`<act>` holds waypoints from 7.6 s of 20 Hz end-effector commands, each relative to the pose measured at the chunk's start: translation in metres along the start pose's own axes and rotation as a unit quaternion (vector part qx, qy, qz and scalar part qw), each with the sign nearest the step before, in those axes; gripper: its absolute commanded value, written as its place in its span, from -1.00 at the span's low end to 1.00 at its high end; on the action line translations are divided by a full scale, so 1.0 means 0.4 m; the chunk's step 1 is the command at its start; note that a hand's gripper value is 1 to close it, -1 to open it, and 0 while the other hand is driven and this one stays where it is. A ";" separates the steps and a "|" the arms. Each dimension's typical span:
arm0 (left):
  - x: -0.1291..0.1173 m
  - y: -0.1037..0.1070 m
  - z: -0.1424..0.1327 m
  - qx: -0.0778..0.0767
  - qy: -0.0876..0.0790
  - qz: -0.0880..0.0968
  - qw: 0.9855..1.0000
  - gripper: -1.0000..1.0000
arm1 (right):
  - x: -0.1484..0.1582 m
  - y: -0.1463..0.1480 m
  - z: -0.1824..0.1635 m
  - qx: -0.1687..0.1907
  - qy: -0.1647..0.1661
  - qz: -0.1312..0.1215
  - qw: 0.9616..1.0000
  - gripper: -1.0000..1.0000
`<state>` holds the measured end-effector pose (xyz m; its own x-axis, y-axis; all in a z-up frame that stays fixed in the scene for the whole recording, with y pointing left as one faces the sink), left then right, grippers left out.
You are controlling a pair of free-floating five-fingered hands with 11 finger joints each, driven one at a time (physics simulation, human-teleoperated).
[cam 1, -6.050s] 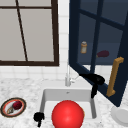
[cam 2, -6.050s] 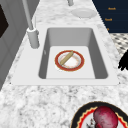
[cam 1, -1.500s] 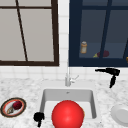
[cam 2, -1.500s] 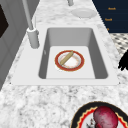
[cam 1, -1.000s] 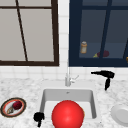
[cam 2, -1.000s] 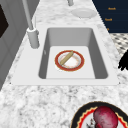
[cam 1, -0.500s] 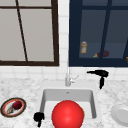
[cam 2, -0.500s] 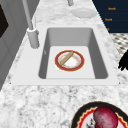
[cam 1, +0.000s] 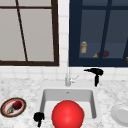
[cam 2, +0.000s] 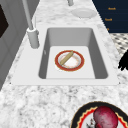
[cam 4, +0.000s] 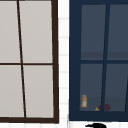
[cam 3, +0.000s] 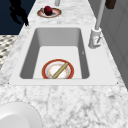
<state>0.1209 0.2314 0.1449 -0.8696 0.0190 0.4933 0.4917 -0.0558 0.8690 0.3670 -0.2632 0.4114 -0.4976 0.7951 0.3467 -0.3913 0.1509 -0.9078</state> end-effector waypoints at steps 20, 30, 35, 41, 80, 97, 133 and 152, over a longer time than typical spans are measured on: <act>0.000 0.000 0.000 0.000 0.000 0.000 1.000 0.00 | -0.020 0.071 -0.396 0.045 0.091 0.029 0.994 -1.00; 0.000 0.000 0.000 0.000 0.000 0.000 1.000 0.00 | -0.065 0.113 -0.502 0.065 0.108 0.034 0.991 -1.00; 0.000 0.000 0.000 0.000 0.000 0.000 1.000 0.00 | -0.088 0.155 -0.588 0.086 0.113 0.030 0.989 -1.00; 0.000 0.000 0.000 0.000 0.000 0.000 1.000 0.00 | -0.147 0.158 -0.662 0.153 0.117 -0.019 0.981 -1.00; 0.000 0.000 0.000 0.000 0.000 0.000 1.000 0.00 | -0.250 0.225 -0.872 0.087 0.106 0.007 0.991 1.00; 0.000 0.000 0.000 0.000 0.000 0.000 1.000 0.00 | -0.216 0.198 -0.953 0.165 0.192 -0.031 0.967 1.00; 0.000 0.000 0.000 0.000 0.000 0.000 1.000 0.00 | -0.175 0.113 -0.910 0.164 0.282 -0.014 0.945 -1.00; 0.000 0.000 0.000 0.000 0.000 0.000 1.000 0.00 | -0.240 0.172 -0.690 0.130 0.287 -0.035 0.948 -1.00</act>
<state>0.1209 0.2314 0.1449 -0.8696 0.0190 0.4933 0.4917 -0.0558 0.8690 0.6129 -0.1597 0.2549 -0.0461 0.9917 0.1199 -0.6283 0.0646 -0.7753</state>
